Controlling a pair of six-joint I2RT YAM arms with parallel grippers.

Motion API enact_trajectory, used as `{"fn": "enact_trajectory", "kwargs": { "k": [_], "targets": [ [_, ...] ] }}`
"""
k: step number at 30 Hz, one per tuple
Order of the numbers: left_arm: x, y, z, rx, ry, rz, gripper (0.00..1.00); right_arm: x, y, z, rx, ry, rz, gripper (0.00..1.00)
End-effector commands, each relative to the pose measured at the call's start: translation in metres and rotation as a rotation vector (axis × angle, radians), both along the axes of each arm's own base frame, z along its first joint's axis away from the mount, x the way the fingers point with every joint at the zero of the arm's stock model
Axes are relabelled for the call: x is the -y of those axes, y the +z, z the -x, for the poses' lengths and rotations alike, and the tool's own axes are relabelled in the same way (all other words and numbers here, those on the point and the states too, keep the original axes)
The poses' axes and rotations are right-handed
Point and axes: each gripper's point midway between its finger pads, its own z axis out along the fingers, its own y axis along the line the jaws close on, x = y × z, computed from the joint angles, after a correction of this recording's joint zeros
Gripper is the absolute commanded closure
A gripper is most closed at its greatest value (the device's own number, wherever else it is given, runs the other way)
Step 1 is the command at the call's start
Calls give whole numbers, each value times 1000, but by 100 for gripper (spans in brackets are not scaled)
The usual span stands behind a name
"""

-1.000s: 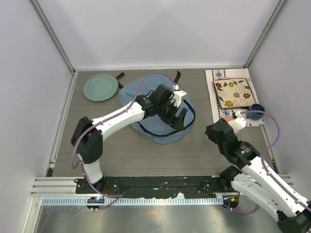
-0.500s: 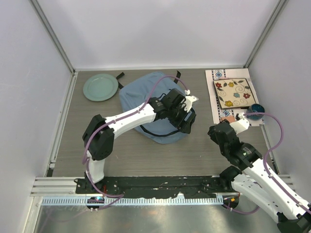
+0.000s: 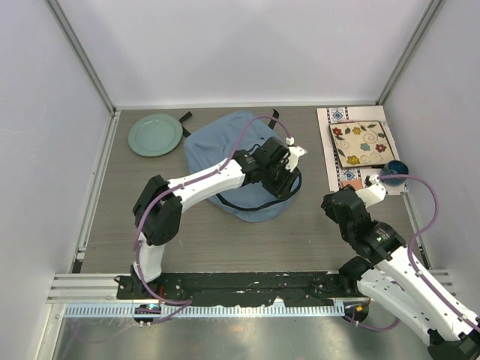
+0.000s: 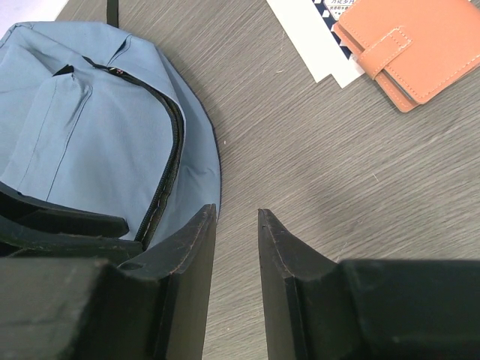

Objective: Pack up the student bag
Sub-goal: Adjust the student bag at the center of the board.

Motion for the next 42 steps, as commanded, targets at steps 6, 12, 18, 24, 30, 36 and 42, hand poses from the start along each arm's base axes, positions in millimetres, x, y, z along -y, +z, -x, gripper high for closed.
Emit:
{"fn": "enact_trajectory", "kwargs": {
  "k": [6, 12, 18, 24, 30, 36, 42],
  "targets": [
    [15, 19, 5, 17, -45, 46, 80, -1, 7, -9, 39, -30, -28, 66],
    [18, 19, 10, 0, -62, 54, 76, -2, 5, -9, 36, -26, -28, 66],
    [19, 14, 7, 16, -53, 36, 75, -2, 3, -8, 34, -26, -30, 66],
    [17, 8, 3, 44, -30, -3, 91, -1, 3, -8, 33, -29, -29, 66],
    [12, 12, -5, 109, 8, -37, 100, -2, 2, -9, 33, -28, -31, 66],
    [-3, 33, -33, 282, 101, -97, 100, -2, 1, -9, 33, -28, -34, 66],
    [-18, 42, -54, 444, 135, -204, 100, -4, 0, -10, 34, -25, -42, 66]
  ]
}}
